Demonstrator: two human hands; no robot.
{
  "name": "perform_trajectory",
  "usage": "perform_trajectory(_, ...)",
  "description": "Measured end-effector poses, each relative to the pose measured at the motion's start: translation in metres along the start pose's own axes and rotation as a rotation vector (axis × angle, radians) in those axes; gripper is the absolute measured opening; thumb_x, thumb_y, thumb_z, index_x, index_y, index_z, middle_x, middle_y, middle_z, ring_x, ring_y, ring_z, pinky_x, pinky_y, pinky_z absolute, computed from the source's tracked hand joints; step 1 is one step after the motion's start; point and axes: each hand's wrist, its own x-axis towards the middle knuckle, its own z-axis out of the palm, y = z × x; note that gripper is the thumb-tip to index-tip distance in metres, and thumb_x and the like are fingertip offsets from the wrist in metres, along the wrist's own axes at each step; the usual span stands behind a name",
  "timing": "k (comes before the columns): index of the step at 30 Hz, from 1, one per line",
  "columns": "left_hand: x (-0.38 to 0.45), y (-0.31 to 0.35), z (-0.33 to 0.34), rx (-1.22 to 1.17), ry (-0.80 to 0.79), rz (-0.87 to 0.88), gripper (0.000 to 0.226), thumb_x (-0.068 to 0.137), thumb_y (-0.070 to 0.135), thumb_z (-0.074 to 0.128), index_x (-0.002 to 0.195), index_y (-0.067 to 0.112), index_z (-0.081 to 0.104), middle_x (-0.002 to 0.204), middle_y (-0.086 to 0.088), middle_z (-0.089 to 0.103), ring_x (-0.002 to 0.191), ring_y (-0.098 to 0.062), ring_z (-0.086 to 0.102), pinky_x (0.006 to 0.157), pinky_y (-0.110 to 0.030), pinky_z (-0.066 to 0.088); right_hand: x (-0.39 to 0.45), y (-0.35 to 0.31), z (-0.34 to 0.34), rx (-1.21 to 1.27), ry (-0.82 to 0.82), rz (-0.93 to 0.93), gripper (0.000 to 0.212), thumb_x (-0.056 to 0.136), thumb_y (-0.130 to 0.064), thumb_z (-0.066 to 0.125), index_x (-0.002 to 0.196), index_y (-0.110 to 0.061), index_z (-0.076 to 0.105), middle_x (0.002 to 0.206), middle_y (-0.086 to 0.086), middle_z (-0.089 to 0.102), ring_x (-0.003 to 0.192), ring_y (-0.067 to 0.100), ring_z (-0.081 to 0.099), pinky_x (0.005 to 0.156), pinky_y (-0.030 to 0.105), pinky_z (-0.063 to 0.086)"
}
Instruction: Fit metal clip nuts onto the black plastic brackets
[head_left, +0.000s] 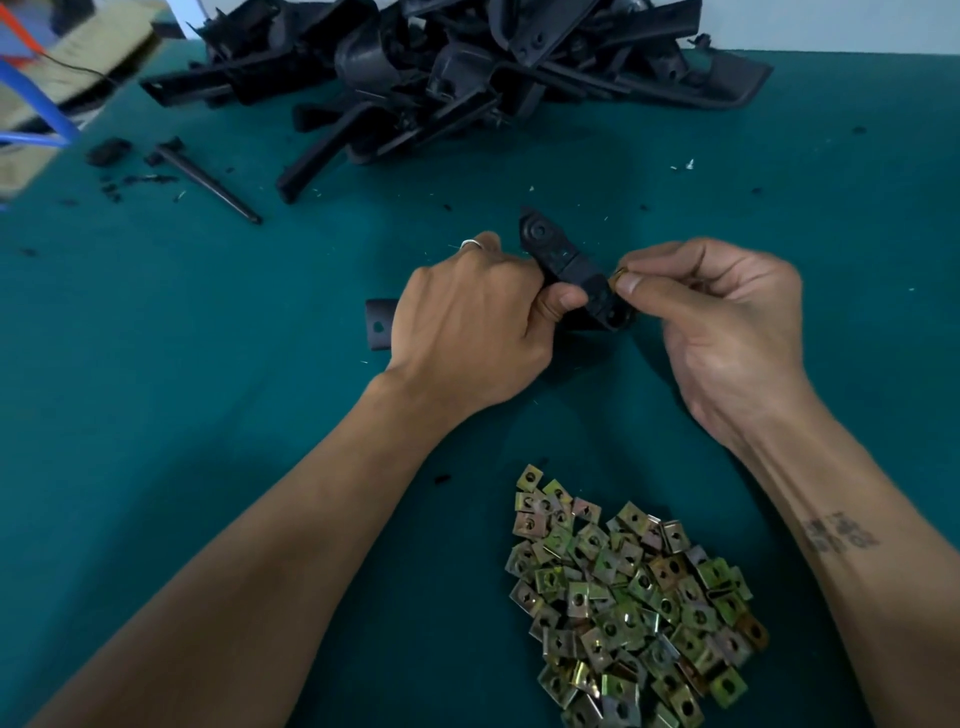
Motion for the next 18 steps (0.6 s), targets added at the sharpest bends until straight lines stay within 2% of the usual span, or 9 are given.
perform_trajectory(8,-0.0010,0.0012,-0.0015,-0.012,0.033,0.036,0.054,0.096,0.063,0.024,0.070,0.020,0.043,0.084,-0.011,0.060,0.074,-0.035,0.058,0.056,-0.036,0.031,0.0023,-0.0047,-0.0040,-0.097,-0.052,-0.018,0.024,0.068,0.004,0.075,0.060,-0.018,0.072,0.075,-0.001,0.073,0.078,0.019,0.065,0.077,0.031,0.051)
perform_trajectory(14,-0.0005,0.0018,-0.0036,-0.057,0.073,0.084,0.052,0.097,0.058,0.031,0.067,0.018,0.042,0.070,0.001,0.051,0.083,-0.032,0.059,0.053,-0.036,0.035,0.0012,-0.0055,-0.0045,-0.094,-0.064,-0.041,0.025,0.069,0.005,0.074,0.061,-0.018,0.071,0.076,-0.001,0.072,0.076,0.019,0.064,0.072,0.029,0.050)
perform_trajectory(18,-0.0017,0.0007,-0.0038,-0.064,0.095,0.099,0.054,0.098,0.057,0.031,0.066,0.016,0.043,0.070,-0.004,0.061,0.084,-0.033,0.060,0.052,-0.037,0.037,-0.0012,-0.0085,-0.0067,-0.145,-0.139,-0.097,0.029,0.073,0.005,0.073,0.063,-0.022,0.071,0.079,-0.004,0.071,0.077,0.025,0.058,0.070,0.034,0.045)
